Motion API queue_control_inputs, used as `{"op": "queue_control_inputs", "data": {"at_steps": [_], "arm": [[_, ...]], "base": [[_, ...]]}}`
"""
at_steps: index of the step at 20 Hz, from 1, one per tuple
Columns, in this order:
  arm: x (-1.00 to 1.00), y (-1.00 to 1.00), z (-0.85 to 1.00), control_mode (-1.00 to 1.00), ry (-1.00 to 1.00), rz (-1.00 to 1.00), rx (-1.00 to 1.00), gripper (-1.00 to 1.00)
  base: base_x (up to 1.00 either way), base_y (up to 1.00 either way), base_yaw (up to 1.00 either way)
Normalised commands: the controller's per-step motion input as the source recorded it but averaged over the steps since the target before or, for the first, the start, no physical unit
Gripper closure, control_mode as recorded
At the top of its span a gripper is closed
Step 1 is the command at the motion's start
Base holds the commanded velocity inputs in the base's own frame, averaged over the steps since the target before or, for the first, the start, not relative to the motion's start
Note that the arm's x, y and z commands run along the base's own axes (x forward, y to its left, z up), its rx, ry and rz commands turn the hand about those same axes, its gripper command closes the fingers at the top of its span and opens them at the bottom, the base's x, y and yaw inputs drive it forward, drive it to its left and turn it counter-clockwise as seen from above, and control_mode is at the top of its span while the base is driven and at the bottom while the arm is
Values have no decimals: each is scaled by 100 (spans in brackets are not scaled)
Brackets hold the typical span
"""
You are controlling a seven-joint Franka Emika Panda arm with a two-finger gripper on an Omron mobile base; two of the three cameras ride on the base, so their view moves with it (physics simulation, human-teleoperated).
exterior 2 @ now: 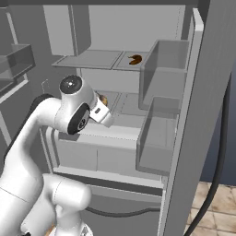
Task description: Pick up both bananas from the fridge and place them inside the tupperware on the counter.
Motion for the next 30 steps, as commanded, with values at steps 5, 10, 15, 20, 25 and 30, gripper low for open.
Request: {"op": "queue_control_inputs", "data": {"at_steps": [5, 10, 15, 20, 25, 30], "arm": [[-75, 1, 36, -100, 6, 0, -2, 100], [-63, 10, 32, -100, 5, 0, -3, 100], [-50, 16, -1, -100, 2, 0, 0, 100], [-31, 18, -1, -100, 3, 0, 0, 100], [-28, 10, -4, 100, 0, 0, 0, 100], [0, 0, 0, 100, 0, 0, 0, 100]], "base": [[0, 0, 0], [0, 0, 0], [0, 0, 0], [0, 0, 0], [-22, 8, 0], [-55, 30, -4]]}}
